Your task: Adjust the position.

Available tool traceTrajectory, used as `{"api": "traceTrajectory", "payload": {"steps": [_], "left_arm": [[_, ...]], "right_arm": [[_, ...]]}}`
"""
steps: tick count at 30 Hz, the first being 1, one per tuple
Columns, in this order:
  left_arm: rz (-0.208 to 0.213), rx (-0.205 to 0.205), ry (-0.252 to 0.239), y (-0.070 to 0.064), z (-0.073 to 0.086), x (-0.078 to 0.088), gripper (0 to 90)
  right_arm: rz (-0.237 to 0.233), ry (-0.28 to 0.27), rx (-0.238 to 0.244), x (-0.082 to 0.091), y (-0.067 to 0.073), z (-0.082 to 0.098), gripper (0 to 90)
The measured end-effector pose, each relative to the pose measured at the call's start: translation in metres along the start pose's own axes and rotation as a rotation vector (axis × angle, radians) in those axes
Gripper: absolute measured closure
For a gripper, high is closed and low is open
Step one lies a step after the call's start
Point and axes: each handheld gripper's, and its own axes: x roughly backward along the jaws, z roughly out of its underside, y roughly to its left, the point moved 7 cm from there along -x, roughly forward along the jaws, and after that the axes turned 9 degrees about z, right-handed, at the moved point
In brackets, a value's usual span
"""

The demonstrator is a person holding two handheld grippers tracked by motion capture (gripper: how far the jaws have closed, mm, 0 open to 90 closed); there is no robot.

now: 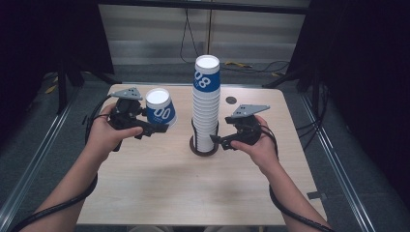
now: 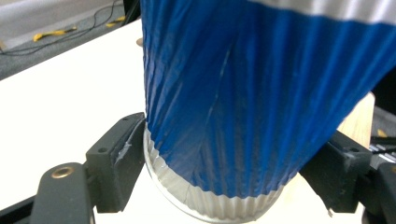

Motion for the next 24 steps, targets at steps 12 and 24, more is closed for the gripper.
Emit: {"api": "traceTrajectory", "payload": {"steps": [12, 24], "left_arm": [[0.021, 0.001, 0.051, -0.007, 0.022, -0.013, 21.3], [0.03, 0.011, 0.092, -0.009, 0.036, -0.026, 21.4]], "right_arm": [[-0.018, 0.021, 0.023, 0.0, 0.004, 0.013, 12.3], [-0.023, 0.021, 0.019, 0.006, 0.002, 0.023, 12.3]]}}
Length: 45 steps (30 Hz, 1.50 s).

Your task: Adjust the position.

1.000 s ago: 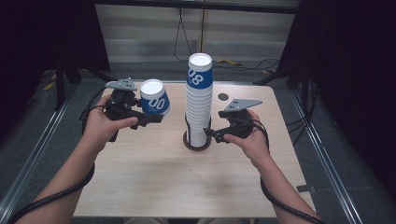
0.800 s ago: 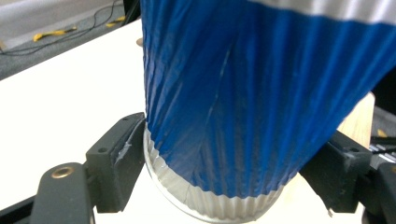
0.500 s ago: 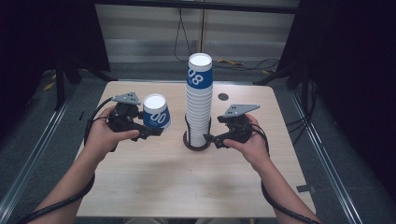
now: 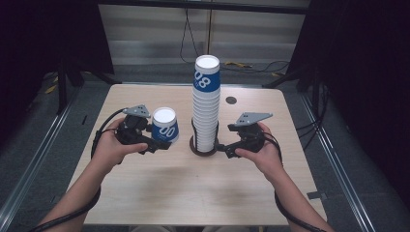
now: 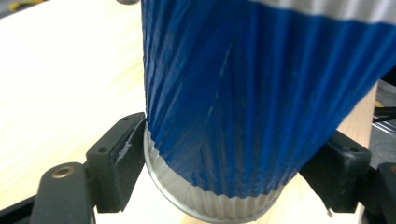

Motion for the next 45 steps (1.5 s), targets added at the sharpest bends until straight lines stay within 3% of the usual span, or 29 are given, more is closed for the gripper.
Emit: {"api": "traceTrajectory", "payload": {"steps": [23, 29, 38, 40, 45], "left_arm": [[0.021, -0.026, 0.113, -0.008, 0.018, -0.025, 21.6], [0.026, -0.026, 0.173, -0.007, 0.024, -0.028, 21.5], [0.027, -0.035, 0.205, -0.009, 0.026, -0.033, 22.1], [0.034, -0.058, 0.24, -0.009, 0.028, -0.033, 22.4], [0.033, -0.058, 0.269, -0.011, 0.029, -0.038, 22.8]], "right_arm": [[-0.021, 0.02, 0.015, -0.002, 0.004, 0.01, 12.3], [-0.031, 0.023, 0.019, -0.003, 0.008, 0.012, 12.3], [-0.046, 0.032, 0.028, -0.005, 0.011, 0.017, 12.3], [-0.049, 0.037, 0.032, -0.005, 0.011, 0.019, 12.3], [-0.056, 0.039, 0.03, -0.006, 0.013, 0.021, 12.3]]}}
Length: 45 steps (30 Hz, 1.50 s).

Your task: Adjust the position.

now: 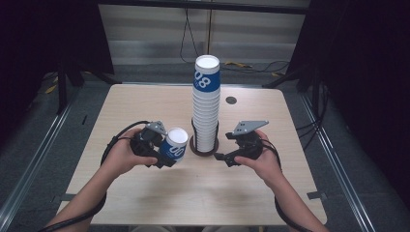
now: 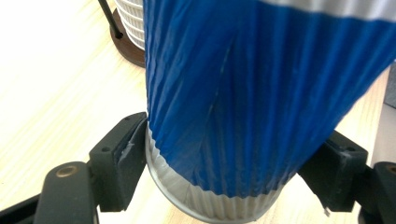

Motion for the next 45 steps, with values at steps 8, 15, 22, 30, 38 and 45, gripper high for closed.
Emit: {"api": "traceTrajectory", "payload": {"steps": [8, 15, 22, 30, 38, 45], "left_arm": [[0.009, 0.022, 0.038, -0.001, -0.002, -0.003, 22.5], [0.004, -0.017, 0.115, -0.001, -0.002, -0.006, 22.3], [0.006, -0.026, 0.151, -0.007, -0.003, -0.013, 22.8], [0.007, -0.056, 0.208, -0.01, -0.005, -0.018, 22.8], [-0.008, -0.049, 0.255, -0.009, -0.007, -0.019, 22.8], [-0.005, -0.068, 0.288, -0.014, -0.01, -0.022, 23.1]], "right_arm": [[-0.024, 0.006, 0.009, -0.001, 0.003, 0.003, 12.4], [-0.038, 0.011, 0.012, 0.001, 0.004, 0.005, 12.4], [-0.07, 0.017, 0.033, 0.001, 0.008, 0.005, 12.4], [-0.07, 0.017, 0.04, 0.001, 0.008, 0.005, 12.4], [-0.084, 0.025, 0.048, 0.0, 0.01, 0.007, 12.4], [-0.109, 0.021, 0.062, -0.002, 0.015, 0.006, 12.5]]}}
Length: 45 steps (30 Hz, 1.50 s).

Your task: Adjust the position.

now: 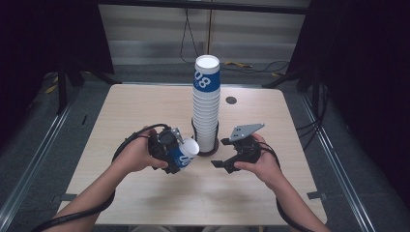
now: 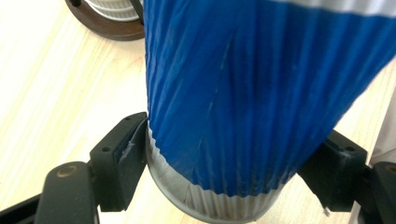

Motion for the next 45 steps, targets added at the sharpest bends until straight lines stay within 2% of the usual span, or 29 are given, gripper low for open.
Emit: {"api": "traceTrajectory", "payload": {"steps": [4, 6, 7, 11, 12, 15, 17, 18, 21, 24, 29, 30, 32, 33, 35, 40, 41, 44, 45], "left_arm": [[-0.008, -0.009, 0.02, -0.002, -0.001, -0.002, 23.2], [0.0, -0.016, 0.019, -0.003, -0.002, -0.003, 23.3], [0.001, -0.029, 0.035, -0.004, -0.003, -0.005, 23.4], [0.006, -0.013, 0.021, -0.007, -0.005, -0.009, 23.4], [0.008, -0.033, 0.041, -0.006, -0.005, -0.008, 23.4], [0.008, -0.039, 0.039, -0.006, -0.006, -0.011, 23.3], [0.01, -0.044, 0.055, -0.008, -0.007, -0.012, 23.3], [0.014, -0.034, 0.048, -0.009, -0.007, -0.013, 23.4], [0.011, -0.055, 0.057, -0.008, -0.009, -0.015, 23.5], [0.016, -0.048, 0.058, -0.01, -0.01, -0.018, 23.5], [0.017, -0.074, 0.072, -0.011, -0.013, -0.02, 23.5], [0.017, -0.054, 0.051, -0.013, -0.014, -0.022, 23.5], [0.022, -0.076, 0.071, -0.013, -0.015, -0.022, 23.5], [0.024, -0.067, 0.073, -0.014, -0.015, -0.023, 23.5], [0.024, -0.085, 0.078, -0.013, -0.015, -0.024, 23.5], [0.02, -0.085, 0.092, -0.015, -0.016, -0.027, 23.4], [0.027, -0.104, 0.098, -0.015, -0.017, -0.027, 23.4], [0.028, -0.081, 0.092, -0.017, -0.017, -0.029, 23.4], [0.027, -0.09, 0.106, -0.017, -0.017, -0.03, 23.4]], "right_arm": [[-0.008, 0.0, 0.012, -0.001, 0.002, -0.001, 12.5], [-0.014, 0.0, 0.011, -0.002, 0.004, -0.002, 12.5], [-0.018, 0.0, 0.014, -0.003, 0.005, -0.002, 12.5], [-0.026, 0.004, 0.026, -0.006, 0.007, -0.002, 12.5], [-0.03, 0.004, 0.027, -0.006, 0.008, -0.002, 12.5], [-0.036, 0.009, 0.033, -0.007, 0.009, -0.001, 12.6], [-0.042, 0.01, 0.032, -0.007, 0.01, -0.001, 12.6], [-0.043, 0.008, 0.037, -0.007, 0.01, -0.001, 12.6], [-0.049, 0.009, 0.041, -0.008, 0.012, -0.001, 12.6], [-0.055, 0.008, 0.049, -0.009, 0.014, -0.002, 12.6], [-0.069, -0.001, 0.056, -0.011, 0.018, -0.005, 12.7], [-0.071, -0.002, 0.06, -0.011, 0.018, -0.006, 12.8], [-0.075, 0.0, 0.055, -0.012, 0.019, -0.006, 12.8], [-0.078, -0.002, 0.055, -0.012, 0.019, -0.006, 12.8], [-0.082, 0.002, 0.057, -0.013, 0.02, -0.006, 12.8], [-0.101, 0.009, 0.064, -0.015, 0.024, -0.007, 13.0], [-0.104, 0.009, 0.066, -0.016, 0.025, -0.007, 13.0], [-0.113, 0.013, 0.075, -0.018, 0.028, -0.007, 13.0], [-0.124, 0.011, 0.078, -0.02, 0.031, -0.008, 13.3]]}}
